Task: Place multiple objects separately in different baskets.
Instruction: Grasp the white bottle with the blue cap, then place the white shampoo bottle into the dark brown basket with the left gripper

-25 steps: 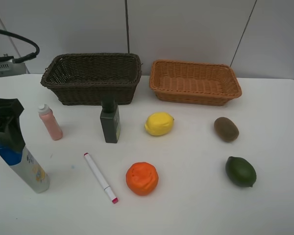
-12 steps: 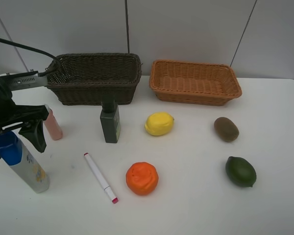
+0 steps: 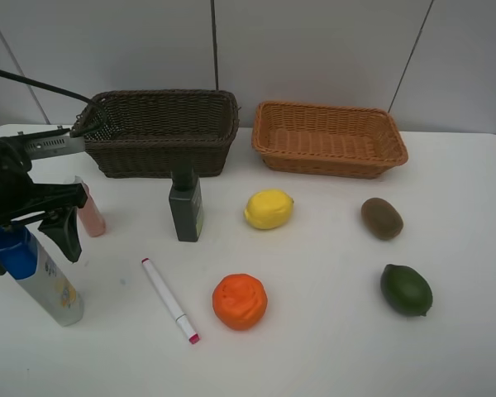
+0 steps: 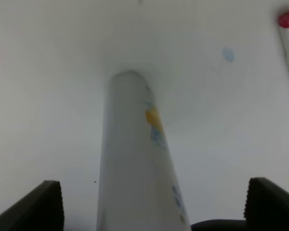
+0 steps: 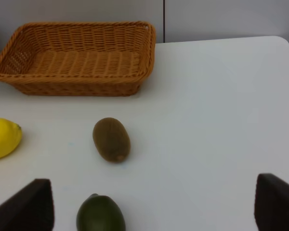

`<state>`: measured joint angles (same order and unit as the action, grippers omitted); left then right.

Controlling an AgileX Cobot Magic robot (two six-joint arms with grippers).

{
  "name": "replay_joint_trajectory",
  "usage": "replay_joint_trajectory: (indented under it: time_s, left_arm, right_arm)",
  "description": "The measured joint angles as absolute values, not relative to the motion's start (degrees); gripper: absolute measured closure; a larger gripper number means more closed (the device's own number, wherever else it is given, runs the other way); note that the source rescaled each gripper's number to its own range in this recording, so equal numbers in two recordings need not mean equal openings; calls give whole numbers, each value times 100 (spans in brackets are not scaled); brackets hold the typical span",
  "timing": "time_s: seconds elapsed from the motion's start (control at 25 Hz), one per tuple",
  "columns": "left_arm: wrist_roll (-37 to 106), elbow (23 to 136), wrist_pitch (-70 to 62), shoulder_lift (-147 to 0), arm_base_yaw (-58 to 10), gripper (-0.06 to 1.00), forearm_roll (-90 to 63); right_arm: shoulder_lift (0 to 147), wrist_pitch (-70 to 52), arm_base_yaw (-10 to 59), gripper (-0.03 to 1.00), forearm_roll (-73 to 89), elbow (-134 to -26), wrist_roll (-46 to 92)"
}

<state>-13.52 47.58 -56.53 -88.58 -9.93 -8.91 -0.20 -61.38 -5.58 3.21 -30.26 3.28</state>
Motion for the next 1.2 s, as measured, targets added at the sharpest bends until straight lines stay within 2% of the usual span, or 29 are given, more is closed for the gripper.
replay_joint_trajectory:
  time_s: [0.04, 0.12, 0.2, 0.24, 0.48, 0.64, 0.92, 1.04, 1.08, 1.2]
  left_arm:
    - [-1352, 4758, -5660, -8858, -993, 2, -891]
    - [-1352, 4758, -5719, -8858, -993, 20, -891]
    - [-1352, 4758, -5796, -8858, -993, 52, -870]
    - [-1340, 4758, -5796, -8858, -993, 63, -863]
    - [-1169, 4766, -5821, -8851, -993, 62, -863]
    - [-932, 5128, -6342, -8652, -993, 62, -1037]
    - [-648, 7191, -6875, -8656, -993, 62, -1446]
    - [-594, 8349, -6875, -9213, -993, 62, -1446]
    - [-594, 8349, -6875, -9213, -993, 62, -1446]
    - [-528, 9944, -6875, -10304, -964, 62, -1341]
  right_arm:
    - [-20, -6138, -558, 1, 321, -3026, 328]
    - [-20, -6138, -558, 1, 321, -3026, 328]
    - [-20, -6138, -558, 1, 321, -3026, 328]
    - [-20, -6138, -558, 1, 321, -3026, 328]
    - [-20, -6138, -558, 1, 319, -3026, 328]
    - [-20, -6138, -558, 1, 319, -3026, 328]
    - [-20, -6138, -558, 1, 319, -3026, 328]
    - [-20, -6138, -558, 1, 319, -3026, 328]
    - [-20, -6138, -558, 1, 319, -3026, 328]
    - [-20, -6138, -558, 1, 319, -3026, 328]
